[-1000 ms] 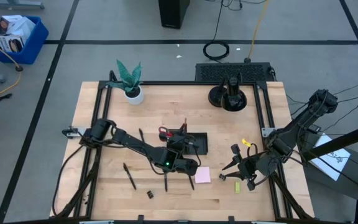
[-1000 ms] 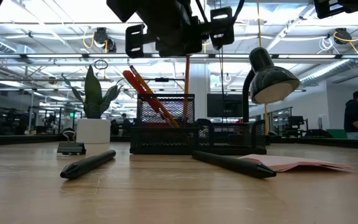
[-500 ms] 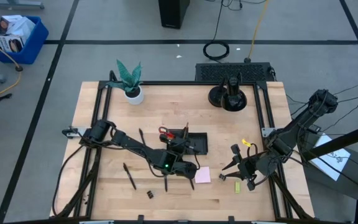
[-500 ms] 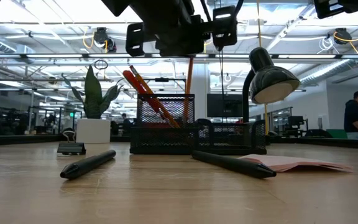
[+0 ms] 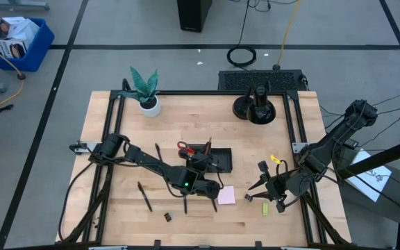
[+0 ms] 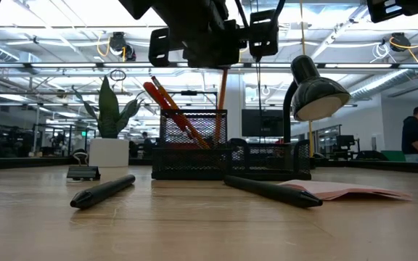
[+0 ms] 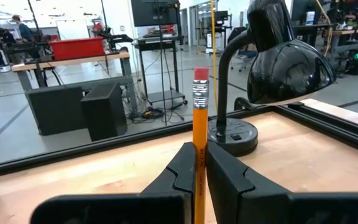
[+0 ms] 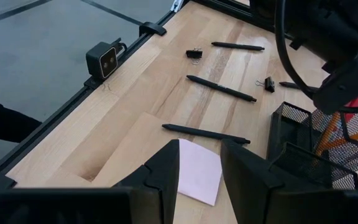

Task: Pick and place office supplies into organizer
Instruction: Put the orange pencil into the desk organizer, then put the top left black pen into the desk organizer

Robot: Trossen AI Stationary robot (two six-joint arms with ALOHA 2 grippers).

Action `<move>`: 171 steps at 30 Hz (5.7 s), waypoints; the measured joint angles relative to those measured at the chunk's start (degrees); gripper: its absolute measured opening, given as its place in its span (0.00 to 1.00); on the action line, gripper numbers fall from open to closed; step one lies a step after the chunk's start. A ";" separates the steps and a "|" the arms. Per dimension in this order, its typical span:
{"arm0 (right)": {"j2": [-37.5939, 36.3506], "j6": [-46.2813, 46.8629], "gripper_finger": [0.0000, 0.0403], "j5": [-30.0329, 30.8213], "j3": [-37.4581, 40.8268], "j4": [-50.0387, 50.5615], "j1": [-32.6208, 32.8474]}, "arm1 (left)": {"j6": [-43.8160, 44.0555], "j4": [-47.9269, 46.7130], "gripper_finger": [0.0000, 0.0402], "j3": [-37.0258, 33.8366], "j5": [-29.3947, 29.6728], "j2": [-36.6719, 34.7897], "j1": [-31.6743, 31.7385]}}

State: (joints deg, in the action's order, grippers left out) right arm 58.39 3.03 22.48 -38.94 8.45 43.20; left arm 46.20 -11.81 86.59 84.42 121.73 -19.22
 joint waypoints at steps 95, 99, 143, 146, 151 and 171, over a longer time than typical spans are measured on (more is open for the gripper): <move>0.00 0.85 0.28 -0.04 5.72 -3.91 0.01 | -2.61 2.67 0.22 0.02 1.55 3.04 -0.46; 0.00 0.85 0.28 -0.04 5.73 -3.91 0.00 | -2.67 2.80 0.22 0.02 1.33 3.04 -0.48; -13.38 -11.46 0.28 -0.04 5.75 -17.45 0.02 | -25.79 -32.33 0.22 32.16 5.69 -4.12 -23.27; -14.83 -14.56 0.28 0.00 5.75 -17.46 0.02 | -7.23 -51.51 0.22 32.13 4.32 -6.62 -23.74; -16.19 -20.13 0.28 0.28 5.75 -17.47 0.00 | 22.47 -78.54 0.22 31.69 -6.73 -8.79 -23.06; -17.92 -20.51 0.28 4.66 5.73 -17.68 0.02 | 42.04 -78.18 0.22 -5.79 -17.24 -35.03 -20.27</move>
State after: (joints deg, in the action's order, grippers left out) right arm 40.47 -17.48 27.14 -33.21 -9.23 43.22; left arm 88.24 -90.00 80.80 67.18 86.70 -39.50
